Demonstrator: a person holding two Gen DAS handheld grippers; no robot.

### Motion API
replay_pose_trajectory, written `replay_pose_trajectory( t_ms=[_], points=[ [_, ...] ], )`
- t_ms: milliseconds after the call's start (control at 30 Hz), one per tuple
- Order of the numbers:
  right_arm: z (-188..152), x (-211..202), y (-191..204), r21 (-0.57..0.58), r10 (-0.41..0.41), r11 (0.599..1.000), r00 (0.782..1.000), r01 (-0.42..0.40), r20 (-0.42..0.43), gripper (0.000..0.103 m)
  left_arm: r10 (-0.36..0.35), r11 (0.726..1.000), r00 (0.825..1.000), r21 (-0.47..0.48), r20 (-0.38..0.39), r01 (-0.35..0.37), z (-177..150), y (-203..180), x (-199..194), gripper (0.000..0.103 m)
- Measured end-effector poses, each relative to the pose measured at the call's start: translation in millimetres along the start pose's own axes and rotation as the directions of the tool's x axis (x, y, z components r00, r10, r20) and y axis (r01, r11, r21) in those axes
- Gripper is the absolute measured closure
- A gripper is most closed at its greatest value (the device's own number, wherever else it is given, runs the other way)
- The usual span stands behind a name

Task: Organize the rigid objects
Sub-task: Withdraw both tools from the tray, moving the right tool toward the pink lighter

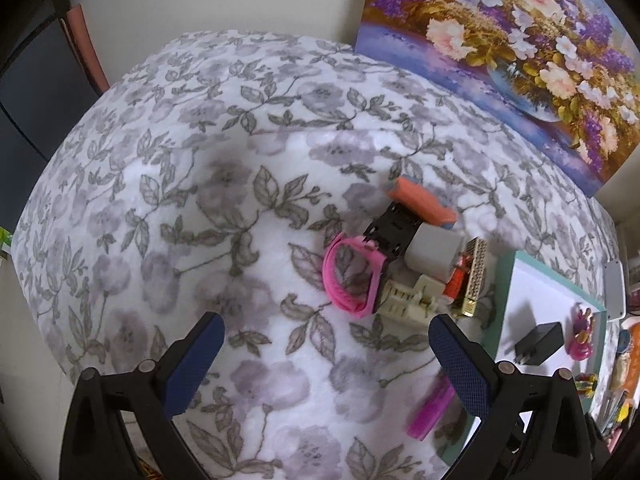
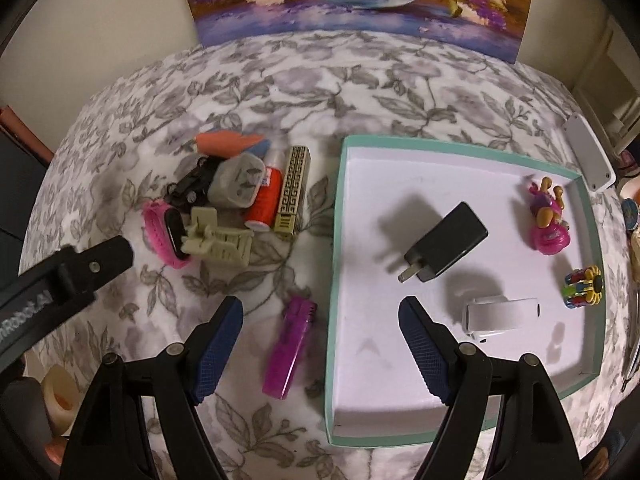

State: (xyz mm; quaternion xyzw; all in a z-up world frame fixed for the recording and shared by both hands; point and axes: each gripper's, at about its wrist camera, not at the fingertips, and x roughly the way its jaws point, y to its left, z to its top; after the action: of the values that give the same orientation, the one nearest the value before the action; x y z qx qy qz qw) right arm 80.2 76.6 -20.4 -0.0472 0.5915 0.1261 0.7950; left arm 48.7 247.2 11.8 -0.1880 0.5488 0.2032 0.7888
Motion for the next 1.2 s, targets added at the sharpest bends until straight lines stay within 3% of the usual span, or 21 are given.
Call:
replay_pose_trajectory(
  t_ms=[167,467,667,933,1200],
  points=[
    [-5,12,-4,-0.008,-0.039,0.999,0.998,0.039,-0.042,0.022,-0.018,1.0,1.0,-0.017,-0.013,0.018,-2,8,4,0.0],
    [-10,7,12,-0.064,0.028,0.998,0.999,-0.03,-0.036,0.022,-0.056,0.995,0.998,-0.084,-0.037,0.053,-1,27,9,0.0],
    [-15,16,2,-0.071,-0.096,0.993,0.993,0.092,-0.061,0.022,-0.067,0.993,0.997,-0.1,-0.041,0.063,-1,32,9,0.0],
    [-29,29,-1,-0.134,-0.198,0.974,0.973,0.182,-0.116,0.022,-0.104,0.988,0.994,-0.121,-0.046,0.098,-3,32,7,0.0],
    [-42,45,10,-0.205,-0.244,0.955,0.96,0.213,-0.137,0.022,-0.117,0.983,0.992,-0.148,-0.051,0.108,-3,37,8,0.0]
  ],
)
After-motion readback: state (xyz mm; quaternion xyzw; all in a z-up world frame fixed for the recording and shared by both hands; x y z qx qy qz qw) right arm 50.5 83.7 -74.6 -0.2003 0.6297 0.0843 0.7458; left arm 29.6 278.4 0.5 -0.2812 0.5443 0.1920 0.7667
